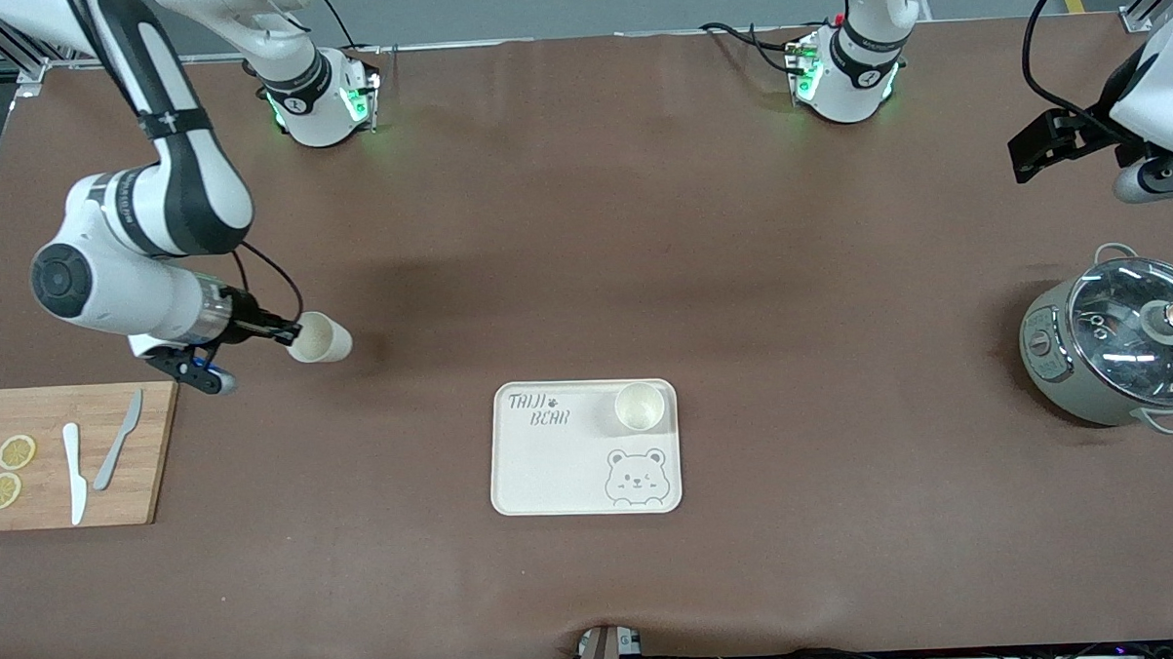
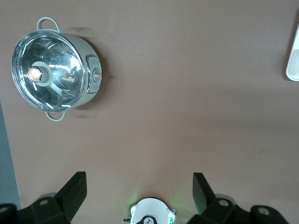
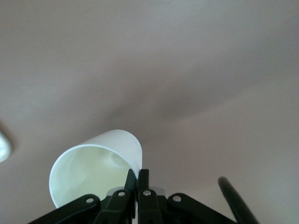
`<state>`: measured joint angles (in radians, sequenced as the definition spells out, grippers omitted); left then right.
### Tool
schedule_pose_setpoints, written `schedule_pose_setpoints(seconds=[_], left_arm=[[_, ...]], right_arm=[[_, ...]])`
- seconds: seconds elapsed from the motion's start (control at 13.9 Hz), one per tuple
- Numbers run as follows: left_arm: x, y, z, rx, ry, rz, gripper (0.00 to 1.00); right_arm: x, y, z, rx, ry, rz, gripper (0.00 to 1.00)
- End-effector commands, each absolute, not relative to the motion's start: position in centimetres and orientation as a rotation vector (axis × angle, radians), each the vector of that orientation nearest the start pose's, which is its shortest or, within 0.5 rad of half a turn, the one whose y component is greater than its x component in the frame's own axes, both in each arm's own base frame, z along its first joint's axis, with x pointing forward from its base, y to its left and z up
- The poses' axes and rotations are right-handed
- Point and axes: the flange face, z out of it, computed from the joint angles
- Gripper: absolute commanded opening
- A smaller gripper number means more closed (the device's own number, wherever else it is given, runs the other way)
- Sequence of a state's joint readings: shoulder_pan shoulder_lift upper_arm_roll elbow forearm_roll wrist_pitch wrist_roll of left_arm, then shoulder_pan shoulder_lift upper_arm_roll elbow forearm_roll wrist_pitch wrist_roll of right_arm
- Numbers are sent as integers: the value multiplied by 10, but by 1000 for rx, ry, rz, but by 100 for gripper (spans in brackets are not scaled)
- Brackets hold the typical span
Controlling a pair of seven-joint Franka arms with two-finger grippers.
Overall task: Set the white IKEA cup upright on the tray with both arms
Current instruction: 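Carry the cup with the right gripper onto the bear tray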
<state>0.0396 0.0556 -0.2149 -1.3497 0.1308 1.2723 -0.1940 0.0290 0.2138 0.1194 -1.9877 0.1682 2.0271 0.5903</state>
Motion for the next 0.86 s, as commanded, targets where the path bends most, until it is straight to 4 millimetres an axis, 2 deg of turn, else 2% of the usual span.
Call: schedule_pose_setpoints(seconds=[0.0, 0.22, 0.36, 0.58, 0.72, 0.79], left_arm=[[523, -77, 675, -3016, -64, 170, 100], [515, -71, 668, -3025, -72, 125, 100], [508, -69, 662, -3029, -70, 99, 100], [515, -54, 659, -3099, -110, 66, 100], [522, -55, 650, -3106, -110, 12, 100], [524, -55, 649, -3102, -108, -11, 100]], right_arm=[[600, 144, 341, -2850, 948, 363, 0], [632, 208, 346, -2692, 1057, 383, 0], [643, 248, 337, -2676, 1120, 385, 0], [660, 289, 317, -2612, 1208, 322, 0], [660, 307, 312, -2592, 1202, 260, 0], [658, 314, 302, -2599, 1202, 268, 0]])
